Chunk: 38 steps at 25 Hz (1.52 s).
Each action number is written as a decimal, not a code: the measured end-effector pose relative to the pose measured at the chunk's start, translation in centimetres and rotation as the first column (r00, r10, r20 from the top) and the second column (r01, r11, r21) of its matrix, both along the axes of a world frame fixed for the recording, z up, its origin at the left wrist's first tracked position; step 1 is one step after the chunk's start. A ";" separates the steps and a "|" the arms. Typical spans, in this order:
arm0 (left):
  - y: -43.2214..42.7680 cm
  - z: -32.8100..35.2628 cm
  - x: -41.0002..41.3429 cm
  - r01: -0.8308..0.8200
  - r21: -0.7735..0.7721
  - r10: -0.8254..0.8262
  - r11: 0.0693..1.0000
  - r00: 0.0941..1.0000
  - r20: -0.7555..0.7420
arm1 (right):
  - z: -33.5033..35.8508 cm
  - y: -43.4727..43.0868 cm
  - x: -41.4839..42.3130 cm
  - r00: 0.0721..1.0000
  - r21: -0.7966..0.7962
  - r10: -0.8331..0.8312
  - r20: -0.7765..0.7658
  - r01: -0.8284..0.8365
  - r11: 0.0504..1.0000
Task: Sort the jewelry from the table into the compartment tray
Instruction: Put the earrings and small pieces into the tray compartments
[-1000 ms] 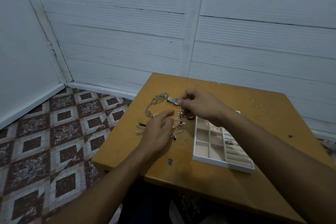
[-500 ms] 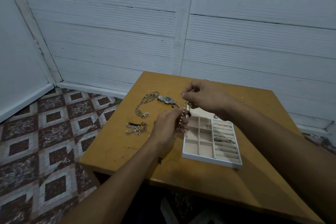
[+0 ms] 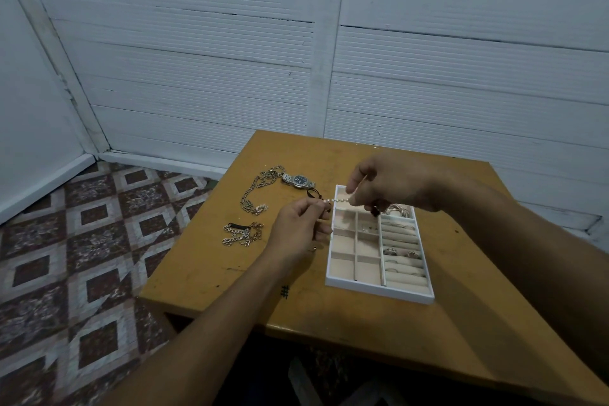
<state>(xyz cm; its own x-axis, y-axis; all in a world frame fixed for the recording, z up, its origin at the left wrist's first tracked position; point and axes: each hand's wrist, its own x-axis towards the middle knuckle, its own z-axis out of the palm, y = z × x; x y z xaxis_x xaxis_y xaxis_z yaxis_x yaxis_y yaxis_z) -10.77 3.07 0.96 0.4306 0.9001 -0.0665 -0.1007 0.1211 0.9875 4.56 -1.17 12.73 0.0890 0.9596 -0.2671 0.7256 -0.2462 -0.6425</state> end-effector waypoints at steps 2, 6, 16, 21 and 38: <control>0.2 -0.3 0.2 0.014 0.027 -0.013 1.000 0.999 -0.037 | 0.3 -0.3 0.4 0.972 -0.096 0.098 0.212 -0.079 0.992; 0.6 -0.9 0.8 0.011 0.025 -0.009 1.000 0.998 -0.068 | 0.1 -0.7 0.9 0.918 -0.095 0.143 0.369 -0.116 0.989; -0.6 -1.0 1.2 0.112 -0.294 -0.055 0.949 0.979 0.194 | 0.8 0.1 0.9 0.980 0.226 -0.063 0.186 0.020 0.974; -0.5 -0.1 0.8 0.171 -0.493 0.006 0.853 0.942 0.337 | 1.0 1.0 0.0 0.988 0.295 -0.072 0.133 0.030 0.955; 0.5 -0.5 2.6 0.127 -0.589 0.169 0.798 0.891 0.422 | -4.1 -2.4 -0.3 0.974 0.002 0.053 0.218 -0.055 0.999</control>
